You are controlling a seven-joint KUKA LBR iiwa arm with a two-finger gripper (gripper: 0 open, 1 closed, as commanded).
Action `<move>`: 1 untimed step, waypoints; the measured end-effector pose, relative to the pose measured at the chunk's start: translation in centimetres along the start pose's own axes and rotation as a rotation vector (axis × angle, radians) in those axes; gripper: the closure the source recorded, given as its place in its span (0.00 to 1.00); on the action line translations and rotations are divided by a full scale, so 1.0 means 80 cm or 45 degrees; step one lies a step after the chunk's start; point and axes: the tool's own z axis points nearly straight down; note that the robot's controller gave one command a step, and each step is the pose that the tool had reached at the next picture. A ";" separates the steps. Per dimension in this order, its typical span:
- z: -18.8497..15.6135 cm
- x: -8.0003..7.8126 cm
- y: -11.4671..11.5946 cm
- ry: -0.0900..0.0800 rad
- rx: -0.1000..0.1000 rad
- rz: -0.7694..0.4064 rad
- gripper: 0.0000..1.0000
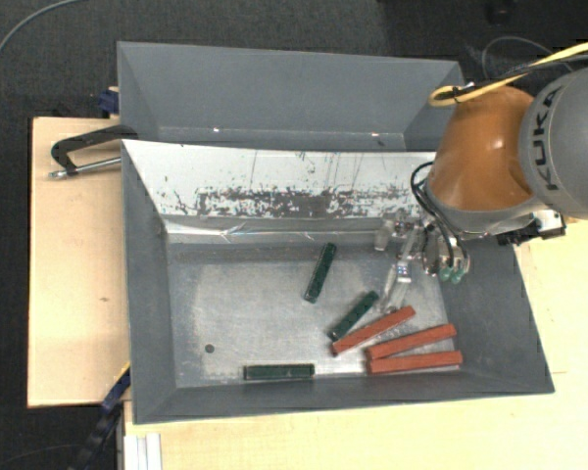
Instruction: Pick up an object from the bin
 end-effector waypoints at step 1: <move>0.082 0.041 -0.035 0.005 0.002 0.008 0.00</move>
Offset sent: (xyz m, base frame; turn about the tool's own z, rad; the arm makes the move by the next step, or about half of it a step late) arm -0.0348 -0.0214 -0.0625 0.0026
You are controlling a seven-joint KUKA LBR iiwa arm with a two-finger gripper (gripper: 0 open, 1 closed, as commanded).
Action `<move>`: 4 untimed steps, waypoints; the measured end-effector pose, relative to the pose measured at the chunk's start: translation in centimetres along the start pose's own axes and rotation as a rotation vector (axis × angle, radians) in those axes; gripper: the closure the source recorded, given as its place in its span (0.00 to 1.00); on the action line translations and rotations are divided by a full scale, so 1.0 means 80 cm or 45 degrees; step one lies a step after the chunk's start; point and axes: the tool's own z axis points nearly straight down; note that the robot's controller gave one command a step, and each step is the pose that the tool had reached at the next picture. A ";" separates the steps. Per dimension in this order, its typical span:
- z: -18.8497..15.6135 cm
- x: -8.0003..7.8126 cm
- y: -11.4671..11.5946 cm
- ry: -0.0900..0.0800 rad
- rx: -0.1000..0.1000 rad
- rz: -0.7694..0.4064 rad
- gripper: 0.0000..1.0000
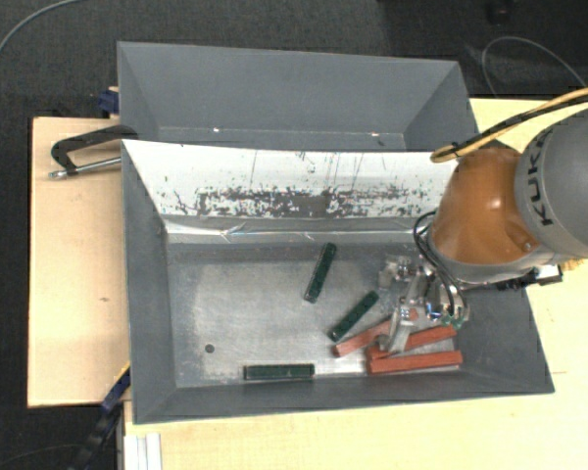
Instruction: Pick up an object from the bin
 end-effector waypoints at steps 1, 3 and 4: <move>-0.004 0.005 0.073 -0.010 -0.002 -0.266 0.00; -0.134 0.015 0.091 -0.025 -0.002 -0.303 1.00; -0.192 0.008 0.091 -0.023 -0.002 -0.282 1.00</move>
Offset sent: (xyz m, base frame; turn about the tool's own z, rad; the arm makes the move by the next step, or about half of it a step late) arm 0.0048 0.0561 0.0020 -0.2070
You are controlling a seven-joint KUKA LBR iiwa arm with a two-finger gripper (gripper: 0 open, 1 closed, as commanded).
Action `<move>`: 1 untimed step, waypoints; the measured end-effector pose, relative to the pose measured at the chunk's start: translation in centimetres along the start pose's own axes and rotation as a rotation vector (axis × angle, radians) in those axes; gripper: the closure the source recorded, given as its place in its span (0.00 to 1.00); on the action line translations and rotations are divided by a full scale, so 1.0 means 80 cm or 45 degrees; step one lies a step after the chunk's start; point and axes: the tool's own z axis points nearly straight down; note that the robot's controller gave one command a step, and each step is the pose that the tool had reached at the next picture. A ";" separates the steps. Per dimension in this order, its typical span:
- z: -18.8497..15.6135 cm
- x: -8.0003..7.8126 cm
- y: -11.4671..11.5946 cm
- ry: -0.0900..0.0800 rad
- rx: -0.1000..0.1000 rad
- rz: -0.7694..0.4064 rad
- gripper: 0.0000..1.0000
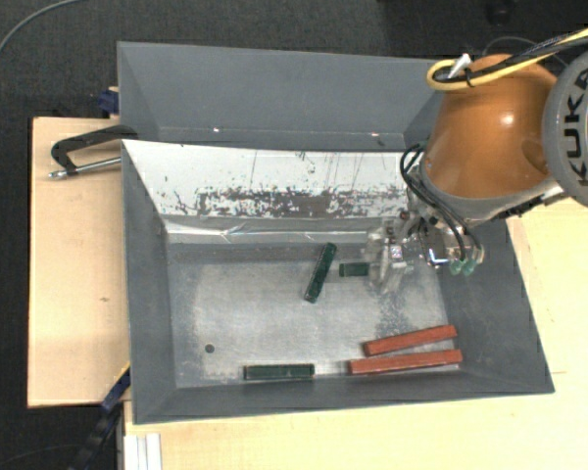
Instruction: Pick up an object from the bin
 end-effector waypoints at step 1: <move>0.004 0.001 0.000 0.008 0.000 0.000 0.00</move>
Offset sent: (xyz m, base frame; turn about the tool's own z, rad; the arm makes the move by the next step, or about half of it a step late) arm 0.0000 0.0000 0.0000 0.0000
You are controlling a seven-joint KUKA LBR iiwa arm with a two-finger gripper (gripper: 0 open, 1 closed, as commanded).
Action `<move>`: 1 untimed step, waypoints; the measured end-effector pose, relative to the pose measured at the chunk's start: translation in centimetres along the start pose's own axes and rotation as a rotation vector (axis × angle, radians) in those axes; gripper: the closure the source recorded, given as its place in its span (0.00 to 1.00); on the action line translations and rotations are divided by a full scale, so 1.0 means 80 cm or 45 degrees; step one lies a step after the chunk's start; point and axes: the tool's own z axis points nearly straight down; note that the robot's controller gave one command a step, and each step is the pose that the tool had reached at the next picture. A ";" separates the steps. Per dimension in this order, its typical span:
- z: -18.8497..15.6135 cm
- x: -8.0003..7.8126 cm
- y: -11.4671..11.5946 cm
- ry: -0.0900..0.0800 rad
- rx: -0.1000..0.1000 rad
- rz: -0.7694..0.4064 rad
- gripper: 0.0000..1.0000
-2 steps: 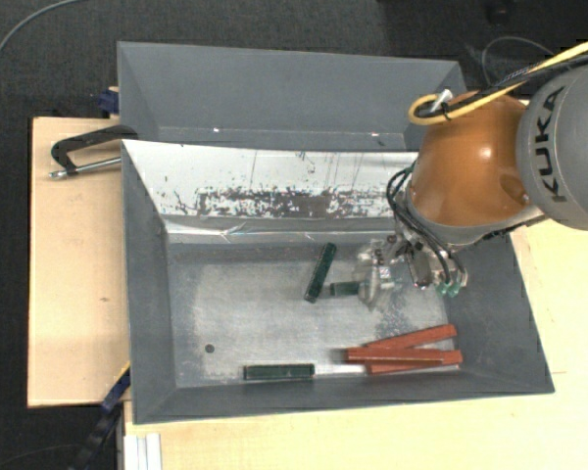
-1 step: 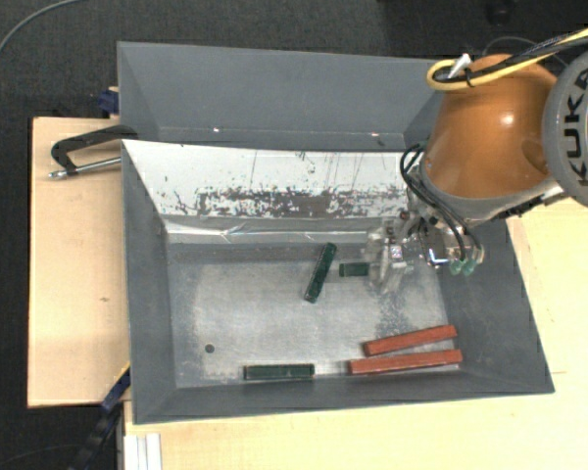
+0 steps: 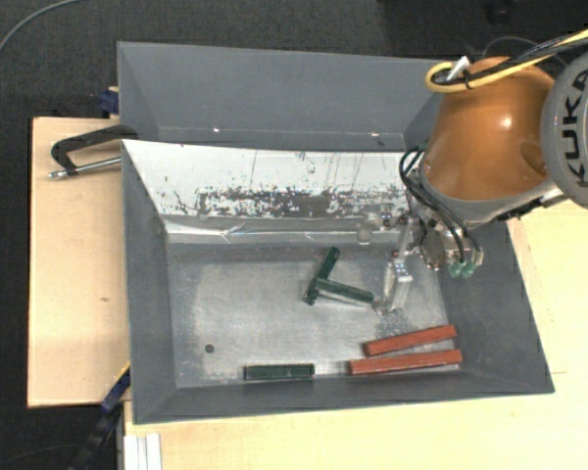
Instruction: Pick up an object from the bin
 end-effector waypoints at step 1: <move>0.115 -0.062 -0.020 0.008 -0.001 -0.150 0.00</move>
Offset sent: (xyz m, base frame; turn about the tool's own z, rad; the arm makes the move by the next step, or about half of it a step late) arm 0.0500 -0.0138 -0.0886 -0.1186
